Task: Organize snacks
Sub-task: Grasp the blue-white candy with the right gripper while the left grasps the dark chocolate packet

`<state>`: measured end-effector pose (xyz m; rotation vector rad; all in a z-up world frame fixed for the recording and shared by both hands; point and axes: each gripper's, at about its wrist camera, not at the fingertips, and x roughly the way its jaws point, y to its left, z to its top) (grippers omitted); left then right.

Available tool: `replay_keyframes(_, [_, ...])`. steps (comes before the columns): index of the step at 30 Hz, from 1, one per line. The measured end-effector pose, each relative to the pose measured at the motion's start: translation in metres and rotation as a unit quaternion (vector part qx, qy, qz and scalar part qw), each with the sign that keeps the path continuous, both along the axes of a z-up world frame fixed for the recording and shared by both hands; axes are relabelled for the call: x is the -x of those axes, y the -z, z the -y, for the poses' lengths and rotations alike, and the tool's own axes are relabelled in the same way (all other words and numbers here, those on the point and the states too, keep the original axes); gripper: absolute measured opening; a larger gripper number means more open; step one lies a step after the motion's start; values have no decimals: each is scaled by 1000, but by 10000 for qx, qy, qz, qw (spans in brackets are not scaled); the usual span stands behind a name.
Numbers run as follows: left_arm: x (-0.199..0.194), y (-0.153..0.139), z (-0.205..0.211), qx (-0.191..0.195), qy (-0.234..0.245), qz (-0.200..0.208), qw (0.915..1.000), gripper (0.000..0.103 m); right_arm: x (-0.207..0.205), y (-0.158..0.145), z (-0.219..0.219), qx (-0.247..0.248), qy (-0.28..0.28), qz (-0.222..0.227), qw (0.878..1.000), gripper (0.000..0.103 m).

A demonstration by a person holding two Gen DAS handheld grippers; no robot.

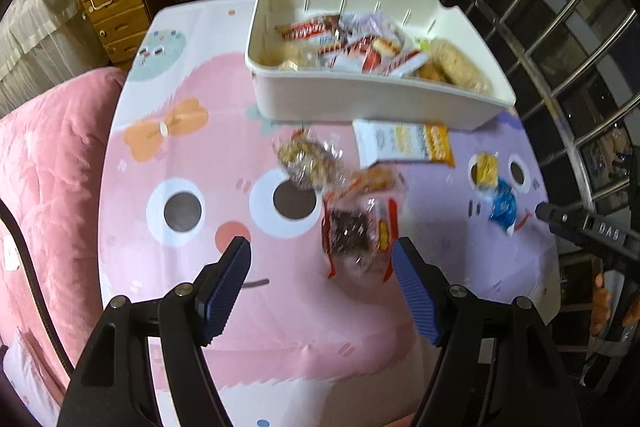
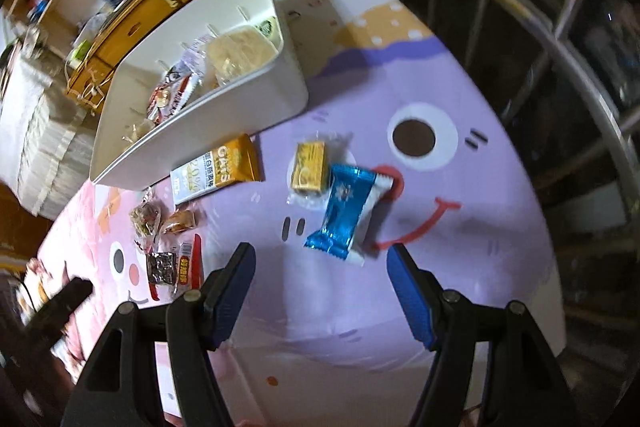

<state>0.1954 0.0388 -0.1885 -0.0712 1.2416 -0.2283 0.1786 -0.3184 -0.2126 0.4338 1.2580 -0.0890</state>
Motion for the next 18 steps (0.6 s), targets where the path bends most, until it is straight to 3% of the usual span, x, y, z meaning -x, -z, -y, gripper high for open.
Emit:
replay_keyframes(8, [-8, 29, 1, -15, 161, -454, 9988, 72, -1, 27, -1, -589, 728, -401, 9948, 69])
replay_keyframes(18, [-24, 70, 28, -55, 450, -863, 9952, 72, -9, 53, 1, -373, 1297, -771, 9879, 68])
